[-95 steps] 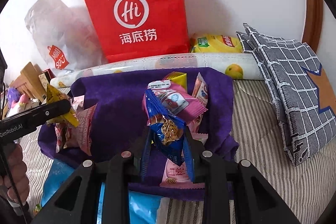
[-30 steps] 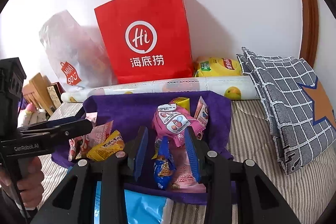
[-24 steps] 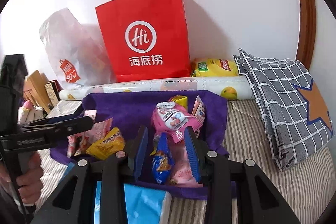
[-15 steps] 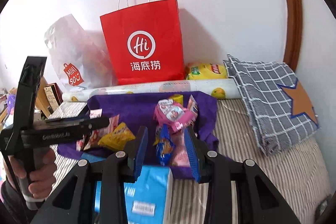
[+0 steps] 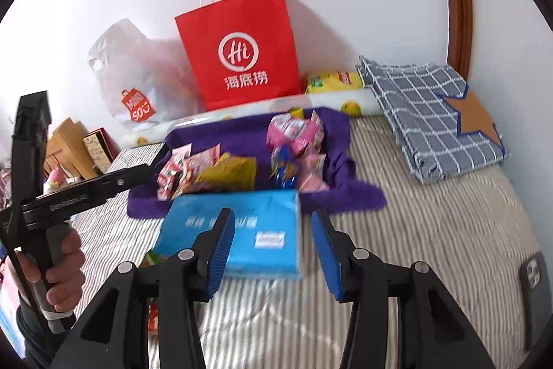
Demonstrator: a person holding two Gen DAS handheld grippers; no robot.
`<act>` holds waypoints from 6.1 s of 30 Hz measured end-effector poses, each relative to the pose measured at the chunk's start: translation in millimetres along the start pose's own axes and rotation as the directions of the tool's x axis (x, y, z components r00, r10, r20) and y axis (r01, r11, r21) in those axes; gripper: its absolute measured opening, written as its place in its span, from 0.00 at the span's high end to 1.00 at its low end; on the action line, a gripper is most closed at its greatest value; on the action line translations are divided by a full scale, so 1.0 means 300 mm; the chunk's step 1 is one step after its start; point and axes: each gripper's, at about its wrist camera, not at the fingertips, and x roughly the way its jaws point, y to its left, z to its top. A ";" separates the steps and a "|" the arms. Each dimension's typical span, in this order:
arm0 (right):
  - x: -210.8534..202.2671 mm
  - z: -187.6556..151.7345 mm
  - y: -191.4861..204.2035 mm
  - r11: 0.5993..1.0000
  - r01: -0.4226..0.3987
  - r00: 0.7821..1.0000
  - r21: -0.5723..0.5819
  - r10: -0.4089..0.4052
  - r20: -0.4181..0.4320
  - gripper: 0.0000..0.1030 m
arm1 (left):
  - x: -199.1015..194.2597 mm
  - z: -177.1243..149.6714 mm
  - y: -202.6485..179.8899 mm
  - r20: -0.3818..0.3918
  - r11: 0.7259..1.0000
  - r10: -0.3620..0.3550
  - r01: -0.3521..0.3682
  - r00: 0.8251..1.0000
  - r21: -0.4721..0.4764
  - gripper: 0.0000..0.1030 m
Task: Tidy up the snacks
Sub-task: 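Move both open tools back to the green and red snacks by the tissue box, then grasp the red candy packet with the right tool while the left tool grasps the green chip bag, then lift both held packets and carry them toward the purple towel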
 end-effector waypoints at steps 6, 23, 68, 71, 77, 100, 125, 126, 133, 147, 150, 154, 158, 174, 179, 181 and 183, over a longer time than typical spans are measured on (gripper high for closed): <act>0.034 -0.102 0.078 1.000 -0.010 0.998 -0.013 0.009 -0.062 0.52 | -0.087 -0.074 0.082 -0.010 0.999 0.032 -0.032 0.999 -0.040 0.31; 0.182 -0.302 0.150 0.976 -0.180 0.943 0.119 0.206 -0.261 0.47 | -0.199 -0.250 0.211 -0.035 0.994 0.041 -0.044 0.999 -0.099 0.31; 0.185 -0.402 0.355 0.977 0.029 0.988 -0.212 -0.061 -0.144 0.45 | -0.078 -0.295 0.065 -0.103 0.999 -0.033 0.035 0.994 0.026 0.31; 0.163 -0.414 0.323 0.976 0.030 0.988 -0.214 -0.062 -0.142 0.45 | -0.048 -0.300 0.014 -0.119 0.996 -0.038 0.047 0.992 0.080 0.30; 0.121 -0.415 0.216 0.979 0.070 0.986 -0.189 -0.096 -0.133 0.45 | 0.048 -0.310 -0.058 -0.174 0.990 -0.021 0.044 0.985 0.132 0.30; 0.140 -0.276 -0.063 0.982 0.160 0.980 -0.095 -0.170 -0.101 0.49 | 0.104 -0.342 -0.064 -0.108 0.994 0.052 -0.042 0.993 0.099 0.39; 0.177 -0.284 -0.043 0.977 0.156 0.979 -0.146 -0.173 -0.110 0.43 | 0.107 -0.348 -0.043 -0.097 1.000 0.013 -0.011 0.995 0.024 0.38; 0.178 -0.284 -0.043 0.977 0.156 0.979 -0.145 -0.173 -0.111 0.43 | 0.107 -0.348 -0.042 -0.097 1.000 0.010 -0.008 0.995 0.021 0.38; 0.177 -0.284 -0.047 0.978 0.153 0.979 -0.138 -0.169 -0.111 0.44 | 0.108 -0.346 -0.042 -0.096 1.000 0.008 -0.006 0.995 0.019 0.38; 0.149 -0.290 -0.035 0.979 0.140 0.986 -0.151 -0.151 -0.064 0.51 | 0.098 -0.345 -0.041 -0.085 1.000 0.003 -0.001 0.996 0.014 0.39; 0.141 -0.290 -0.037 0.980 0.139 0.987 -0.145 -0.148 -0.055 0.51 | 0.090 -0.348 -0.033 -0.082 1.000 -0.008 0.007 0.997 -0.009 0.39; 0.122 -0.293 -0.038 0.981 0.142 0.988 -0.132 -0.148 -0.042 0.52 | 0.071 -0.352 -0.029 -0.088 0.999 -0.022 0.019 0.996 -0.029 0.40; 0.105 -0.303 -0.030 0.984 0.135 0.989 -0.120 -0.141 -0.047 0.52 | 0.050 -0.356 -0.040 -0.091 1.000 -0.023 0.021 0.996 -0.019 0.41; -0.017 -0.253 0.027 0.986 0.119 0.993 -0.113 -0.117 0.018 0.52 | -0.046 -0.329 -0.058 -0.067 0.998 -0.053 0.051 0.996 -0.037 0.44; -0.037 -0.233 0.040 0.985 0.127 0.992 -0.120 -0.124 0.032 0.52 | -0.073 -0.314 -0.076 -0.052 0.998 -0.051 0.050 0.997 -0.025 0.44; -0.043 -0.228 0.045 0.984 0.127 0.992 -0.121 -0.124 0.036 0.52 | -0.082 -0.307 -0.080 -0.047 0.998 -0.055 0.054 0.997 -0.024 0.44; -0.049 -0.223 0.049 0.984 0.126 0.992 -0.123 -0.122 0.039 0.52 | -0.092 -0.301 -0.083 -0.041 0.998 -0.060 0.059 0.997 -0.024 0.44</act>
